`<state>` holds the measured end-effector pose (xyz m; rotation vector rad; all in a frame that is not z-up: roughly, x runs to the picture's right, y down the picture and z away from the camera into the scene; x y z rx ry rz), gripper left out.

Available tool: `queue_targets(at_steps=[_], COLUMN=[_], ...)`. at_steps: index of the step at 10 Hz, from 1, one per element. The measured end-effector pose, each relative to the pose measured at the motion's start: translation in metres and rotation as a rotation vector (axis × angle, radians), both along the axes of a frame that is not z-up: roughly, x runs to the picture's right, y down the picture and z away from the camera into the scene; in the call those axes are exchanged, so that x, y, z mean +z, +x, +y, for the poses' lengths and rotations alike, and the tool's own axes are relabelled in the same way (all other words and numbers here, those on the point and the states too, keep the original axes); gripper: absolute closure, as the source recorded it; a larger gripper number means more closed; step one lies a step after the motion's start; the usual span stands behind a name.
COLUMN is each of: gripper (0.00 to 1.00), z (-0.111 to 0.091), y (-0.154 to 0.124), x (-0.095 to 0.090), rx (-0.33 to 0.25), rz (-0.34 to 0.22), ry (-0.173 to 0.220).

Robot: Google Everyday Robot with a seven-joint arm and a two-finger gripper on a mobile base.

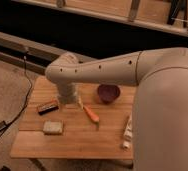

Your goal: Place the pepper in the ceramic cup

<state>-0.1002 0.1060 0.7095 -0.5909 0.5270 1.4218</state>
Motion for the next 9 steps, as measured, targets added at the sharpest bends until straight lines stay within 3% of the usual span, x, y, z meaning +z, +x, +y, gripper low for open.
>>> queue_targets(at_steps=[3, 9], gripper=[0.35, 0.35], z=[0.013, 0.032], y=[0.014, 0.056], x=[0.027, 0.082], rx=[-0.036, -0.166], rz=[-0.056, -0.148], ry=[-0.001, -0.004])
